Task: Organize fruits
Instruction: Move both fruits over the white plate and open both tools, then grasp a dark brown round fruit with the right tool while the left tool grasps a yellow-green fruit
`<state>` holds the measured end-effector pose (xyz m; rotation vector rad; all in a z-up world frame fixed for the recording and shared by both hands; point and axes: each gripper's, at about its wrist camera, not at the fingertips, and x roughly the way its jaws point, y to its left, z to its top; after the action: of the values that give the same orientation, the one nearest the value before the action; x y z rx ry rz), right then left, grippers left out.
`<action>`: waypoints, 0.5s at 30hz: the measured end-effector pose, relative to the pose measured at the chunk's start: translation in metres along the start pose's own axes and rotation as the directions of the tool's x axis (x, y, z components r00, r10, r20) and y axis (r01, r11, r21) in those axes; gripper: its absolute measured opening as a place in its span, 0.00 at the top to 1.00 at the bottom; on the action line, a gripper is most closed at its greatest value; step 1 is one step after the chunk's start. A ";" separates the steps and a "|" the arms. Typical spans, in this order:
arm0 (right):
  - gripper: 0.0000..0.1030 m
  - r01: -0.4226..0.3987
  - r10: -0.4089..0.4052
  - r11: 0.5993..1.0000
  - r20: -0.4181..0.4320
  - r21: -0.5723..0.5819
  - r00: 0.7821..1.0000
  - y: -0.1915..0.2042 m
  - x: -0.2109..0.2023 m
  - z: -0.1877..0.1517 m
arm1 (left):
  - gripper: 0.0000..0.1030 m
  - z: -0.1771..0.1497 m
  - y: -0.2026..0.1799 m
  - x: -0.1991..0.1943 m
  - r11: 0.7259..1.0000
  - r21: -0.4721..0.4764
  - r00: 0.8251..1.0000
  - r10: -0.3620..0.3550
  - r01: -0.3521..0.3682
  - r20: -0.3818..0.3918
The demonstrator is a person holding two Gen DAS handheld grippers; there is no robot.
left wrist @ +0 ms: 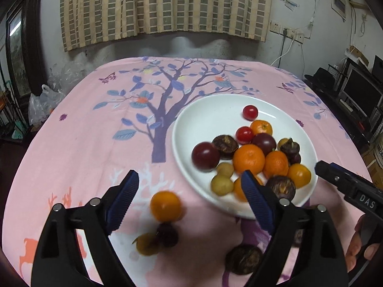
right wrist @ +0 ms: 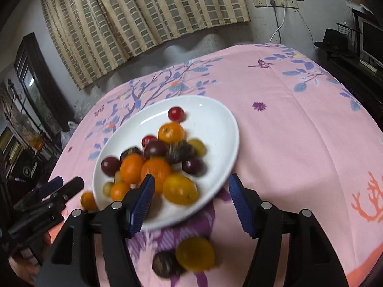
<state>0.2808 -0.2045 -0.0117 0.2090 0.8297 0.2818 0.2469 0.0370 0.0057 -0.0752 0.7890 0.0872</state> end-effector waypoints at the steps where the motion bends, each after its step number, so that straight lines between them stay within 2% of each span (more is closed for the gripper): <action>1: 0.37 -0.003 0.003 1.000 -0.002 -0.010 1.000 0.001 -0.005 -0.005 | 0.16 -0.005 0.005 -0.003 1.000 -0.012 1.000 0.001 -0.001 -0.002; 8: 0.37 0.020 -0.026 0.991 -0.048 -0.135 0.998 0.019 -0.027 -0.043 | 0.15 -0.046 0.029 -0.018 0.999 -0.032 0.999 0.030 -0.031 -0.034; 15: 0.37 0.042 -0.070 0.974 -0.118 -0.224 0.991 0.040 -0.030 -0.078 | 0.13 -0.075 0.045 -0.030 0.998 -0.057 1.000 0.006 -0.008 -0.026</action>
<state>0.1968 -0.1712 -0.0308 -0.0411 0.9197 0.3340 0.1679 0.0732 -0.0272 -0.1280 0.8127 0.1156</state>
